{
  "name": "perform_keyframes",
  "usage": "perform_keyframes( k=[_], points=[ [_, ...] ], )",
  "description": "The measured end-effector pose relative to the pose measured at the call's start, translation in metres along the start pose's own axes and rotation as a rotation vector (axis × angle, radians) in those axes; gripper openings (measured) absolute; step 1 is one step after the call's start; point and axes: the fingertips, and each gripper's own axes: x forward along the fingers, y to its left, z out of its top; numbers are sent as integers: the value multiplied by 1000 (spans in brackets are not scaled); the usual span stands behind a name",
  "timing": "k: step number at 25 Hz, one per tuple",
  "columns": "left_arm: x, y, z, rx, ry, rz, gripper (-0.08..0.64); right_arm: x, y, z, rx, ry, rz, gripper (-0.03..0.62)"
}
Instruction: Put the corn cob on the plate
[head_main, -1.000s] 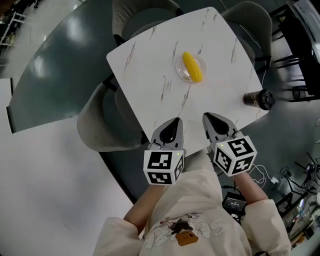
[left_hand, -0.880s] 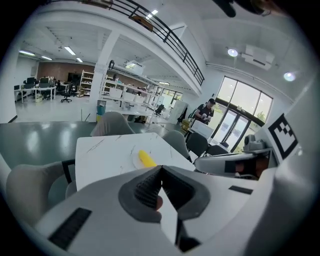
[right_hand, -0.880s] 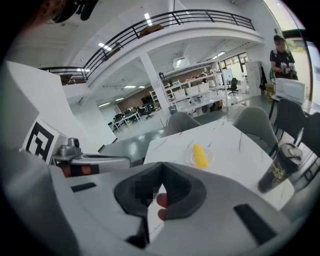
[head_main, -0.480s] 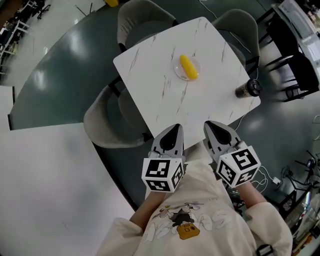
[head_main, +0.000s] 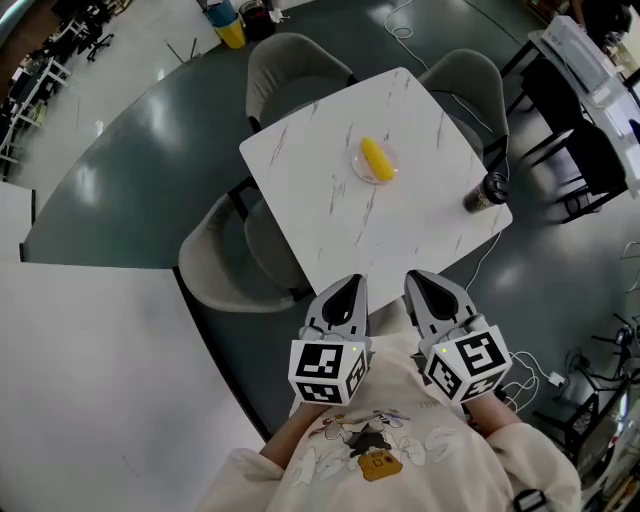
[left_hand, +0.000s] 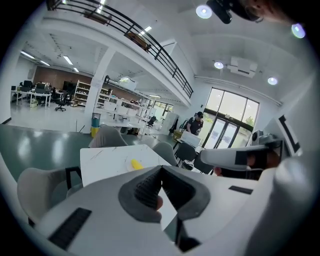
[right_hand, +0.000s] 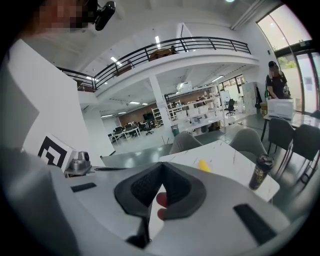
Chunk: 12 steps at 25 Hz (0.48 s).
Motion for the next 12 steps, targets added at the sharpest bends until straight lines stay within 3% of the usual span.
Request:
perform_keyframes(
  k=[12],
  points=[
    [-20, -2, -5, 22, 5, -16, 9, -17, 11, -21, 42, 5, -29, 3]
  ],
)
